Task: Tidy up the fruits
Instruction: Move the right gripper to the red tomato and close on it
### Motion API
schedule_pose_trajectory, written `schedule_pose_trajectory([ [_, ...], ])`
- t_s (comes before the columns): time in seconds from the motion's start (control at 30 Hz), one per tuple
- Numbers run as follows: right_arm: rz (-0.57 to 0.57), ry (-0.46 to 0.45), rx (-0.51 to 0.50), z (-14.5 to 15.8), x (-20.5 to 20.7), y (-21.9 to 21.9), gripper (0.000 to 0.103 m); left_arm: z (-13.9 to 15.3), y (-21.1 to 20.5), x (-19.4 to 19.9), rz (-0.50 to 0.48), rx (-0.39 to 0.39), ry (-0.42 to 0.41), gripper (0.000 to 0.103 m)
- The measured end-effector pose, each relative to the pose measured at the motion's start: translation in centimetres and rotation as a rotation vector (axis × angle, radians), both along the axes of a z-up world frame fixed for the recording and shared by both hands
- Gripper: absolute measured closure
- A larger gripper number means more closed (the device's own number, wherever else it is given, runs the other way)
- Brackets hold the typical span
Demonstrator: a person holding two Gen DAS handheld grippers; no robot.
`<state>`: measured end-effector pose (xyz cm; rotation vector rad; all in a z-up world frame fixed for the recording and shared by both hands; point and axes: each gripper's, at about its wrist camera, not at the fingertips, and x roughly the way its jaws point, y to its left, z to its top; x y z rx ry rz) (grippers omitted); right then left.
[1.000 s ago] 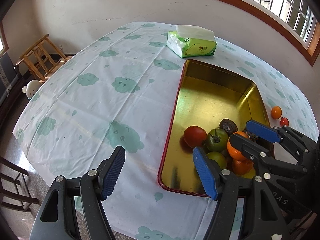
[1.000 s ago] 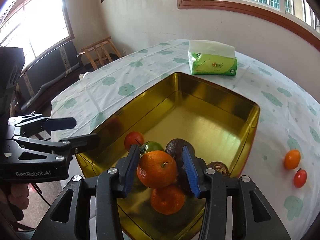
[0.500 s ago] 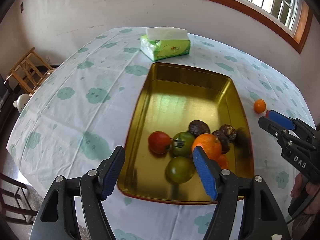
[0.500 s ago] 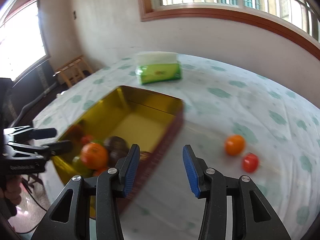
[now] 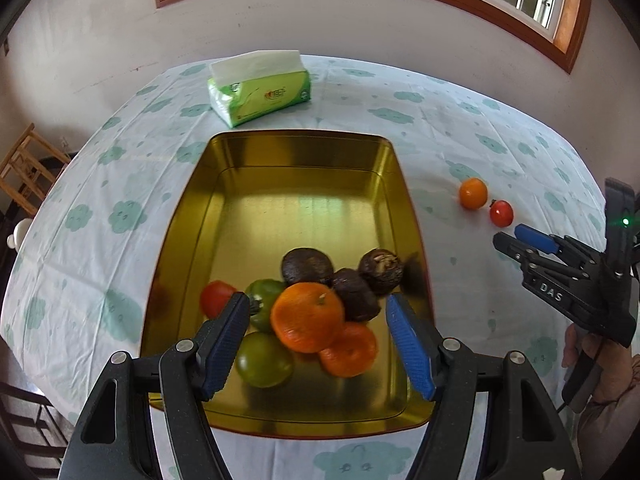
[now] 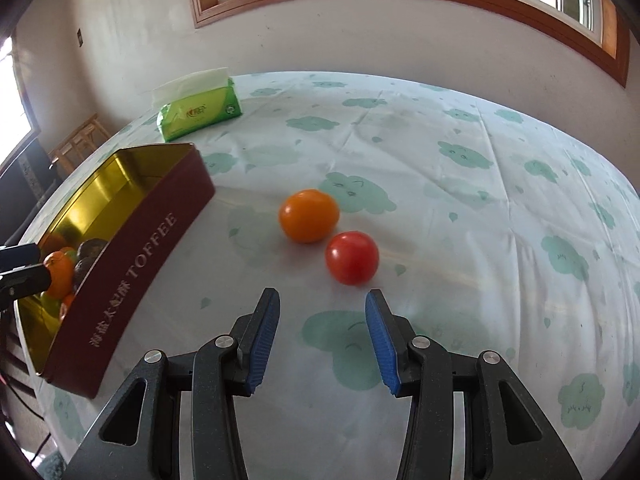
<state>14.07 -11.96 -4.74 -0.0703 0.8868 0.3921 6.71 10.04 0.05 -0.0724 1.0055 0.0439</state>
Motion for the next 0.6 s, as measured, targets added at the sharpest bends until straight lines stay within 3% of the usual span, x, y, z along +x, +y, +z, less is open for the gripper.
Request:
schedule_pose_trajectory([
  [0.6,0.010,-0.005,-0.030,-0.9,2.8,0.1,0.061,0.1,-6.5,4.7,-0.101,0.030,-0.023,0.036],
])
